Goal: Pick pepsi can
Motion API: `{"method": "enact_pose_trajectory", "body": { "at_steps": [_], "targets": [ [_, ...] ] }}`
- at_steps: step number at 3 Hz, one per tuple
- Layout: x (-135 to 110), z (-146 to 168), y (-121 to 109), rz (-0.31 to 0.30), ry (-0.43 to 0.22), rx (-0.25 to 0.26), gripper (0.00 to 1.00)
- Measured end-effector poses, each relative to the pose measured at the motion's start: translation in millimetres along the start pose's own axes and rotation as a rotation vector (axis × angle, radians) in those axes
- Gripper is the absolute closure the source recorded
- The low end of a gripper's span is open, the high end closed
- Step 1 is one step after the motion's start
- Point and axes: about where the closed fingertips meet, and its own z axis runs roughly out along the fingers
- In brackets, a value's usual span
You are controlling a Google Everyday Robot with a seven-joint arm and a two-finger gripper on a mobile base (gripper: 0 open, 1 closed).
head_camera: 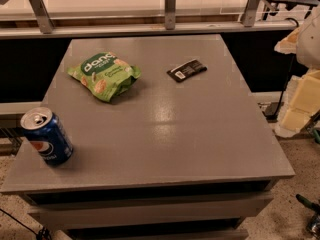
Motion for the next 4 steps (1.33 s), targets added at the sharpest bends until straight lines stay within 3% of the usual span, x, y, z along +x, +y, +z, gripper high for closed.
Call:
{"method": "enact_pose_trajectory", "body": {
  "at_steps": [2, 3, 4],
  "targets": [
    [-13.4, 0.6, -1.5, -0.033, -0.006, 0.001, 0.0],
    [-65.2, 7.5, 2.3, -0.164, -0.008, -0.018, 0.0],
    [-135.8, 19.2, 16.8, -0.33, -0.02, -0.05, 0.0]
  ]
}}
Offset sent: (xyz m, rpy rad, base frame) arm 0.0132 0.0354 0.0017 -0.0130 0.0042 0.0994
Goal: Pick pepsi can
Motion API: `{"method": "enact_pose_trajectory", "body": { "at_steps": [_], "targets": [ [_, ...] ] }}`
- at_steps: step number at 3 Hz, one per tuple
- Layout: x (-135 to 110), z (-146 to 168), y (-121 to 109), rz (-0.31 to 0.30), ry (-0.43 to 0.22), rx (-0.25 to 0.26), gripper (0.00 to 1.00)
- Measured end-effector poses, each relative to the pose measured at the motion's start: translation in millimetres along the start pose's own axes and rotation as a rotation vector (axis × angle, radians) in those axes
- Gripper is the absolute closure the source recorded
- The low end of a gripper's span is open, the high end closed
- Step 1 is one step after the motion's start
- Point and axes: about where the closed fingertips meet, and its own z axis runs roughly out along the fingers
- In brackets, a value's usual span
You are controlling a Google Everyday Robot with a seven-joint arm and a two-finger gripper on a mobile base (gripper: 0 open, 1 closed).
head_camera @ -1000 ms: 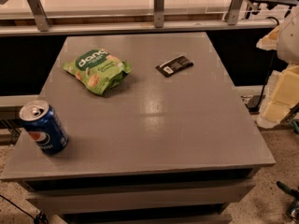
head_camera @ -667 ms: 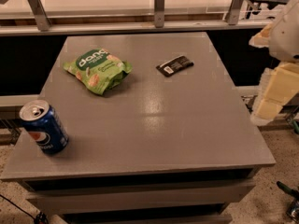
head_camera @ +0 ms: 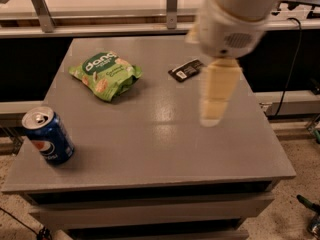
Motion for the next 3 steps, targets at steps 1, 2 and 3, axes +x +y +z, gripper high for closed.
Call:
{"method": "enact_pose_trajectory", "body": {
  "at_steps": [1, 2, 3],
  "targets": [
    [-86.0, 13.4, -1.3, -0.186, -0.023, -0.031, 0.0],
    [-153.2, 11.6, 1.3, -0.312, -0.063, -0.011, 0.0],
    [-153.2, 11.5, 1.3, -0.312, -0.064, -0.01, 0.0]
  ]
}}
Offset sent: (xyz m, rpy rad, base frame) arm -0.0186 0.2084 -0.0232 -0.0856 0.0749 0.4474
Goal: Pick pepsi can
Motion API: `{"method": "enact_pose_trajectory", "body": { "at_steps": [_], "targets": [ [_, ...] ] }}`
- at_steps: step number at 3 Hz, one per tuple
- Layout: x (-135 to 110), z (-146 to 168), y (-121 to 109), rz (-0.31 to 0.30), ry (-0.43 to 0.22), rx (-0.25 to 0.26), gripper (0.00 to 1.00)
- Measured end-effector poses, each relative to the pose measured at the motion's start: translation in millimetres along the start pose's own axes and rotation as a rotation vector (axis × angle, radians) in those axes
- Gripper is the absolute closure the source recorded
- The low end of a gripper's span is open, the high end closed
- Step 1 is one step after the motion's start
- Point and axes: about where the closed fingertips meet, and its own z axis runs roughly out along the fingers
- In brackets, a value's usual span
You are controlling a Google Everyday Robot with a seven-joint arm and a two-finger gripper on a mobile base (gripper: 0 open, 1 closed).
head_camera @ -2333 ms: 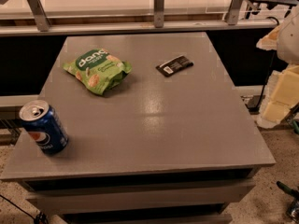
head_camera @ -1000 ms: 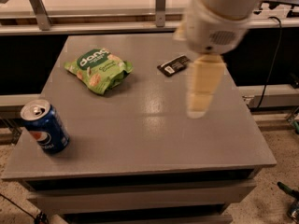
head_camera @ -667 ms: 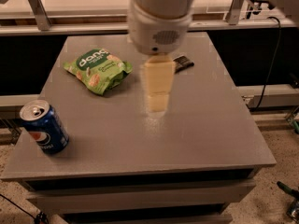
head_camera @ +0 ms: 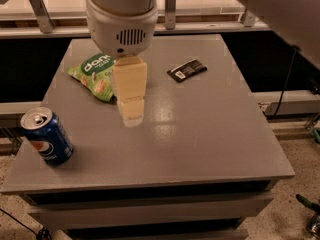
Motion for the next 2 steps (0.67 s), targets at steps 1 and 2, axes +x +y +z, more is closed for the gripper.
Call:
{"method": "enact_pose_trajectory", "body": {
  "at_steps": [1, 2],
  "targets": [
    [-10.5, 9.6, -6.5, -0.023, -0.099, 0.011, 0.0],
    [-43.8, 45.6, -25.3, -0.066, -0.35, 0.014, 0.0]
  ]
}}
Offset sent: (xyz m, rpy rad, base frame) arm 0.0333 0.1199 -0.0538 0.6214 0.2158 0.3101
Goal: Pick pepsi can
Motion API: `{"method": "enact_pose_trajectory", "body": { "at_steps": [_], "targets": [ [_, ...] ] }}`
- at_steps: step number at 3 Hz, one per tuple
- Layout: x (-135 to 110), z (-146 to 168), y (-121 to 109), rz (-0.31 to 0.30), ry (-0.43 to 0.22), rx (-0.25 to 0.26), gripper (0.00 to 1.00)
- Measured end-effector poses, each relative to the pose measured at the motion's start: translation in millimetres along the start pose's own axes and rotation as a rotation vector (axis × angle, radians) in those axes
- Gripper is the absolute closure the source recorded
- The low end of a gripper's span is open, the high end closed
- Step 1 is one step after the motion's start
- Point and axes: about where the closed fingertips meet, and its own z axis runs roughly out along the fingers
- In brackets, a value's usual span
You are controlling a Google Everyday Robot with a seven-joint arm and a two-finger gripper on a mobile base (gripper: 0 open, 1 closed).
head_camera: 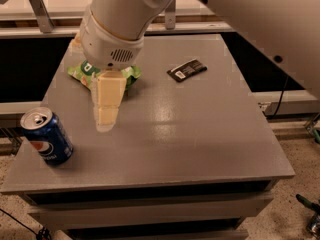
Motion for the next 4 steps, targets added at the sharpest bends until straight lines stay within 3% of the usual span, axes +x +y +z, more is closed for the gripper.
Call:
{"method": "enact_pose_trajectory", "body": {
  "at_steps": [1, 2, 4],
  "targets": [
    [-24.4, 40.3, -18.5, -0.034, -0.177, -0.032, 0.0],
    [-47.2, 79.3, -18.0, -0.037, -0.297, -0.132, 0.0],
    [-47.2, 88.8, -16.0, -0.018, -0.314, -0.164, 0.0]
  ]
}}
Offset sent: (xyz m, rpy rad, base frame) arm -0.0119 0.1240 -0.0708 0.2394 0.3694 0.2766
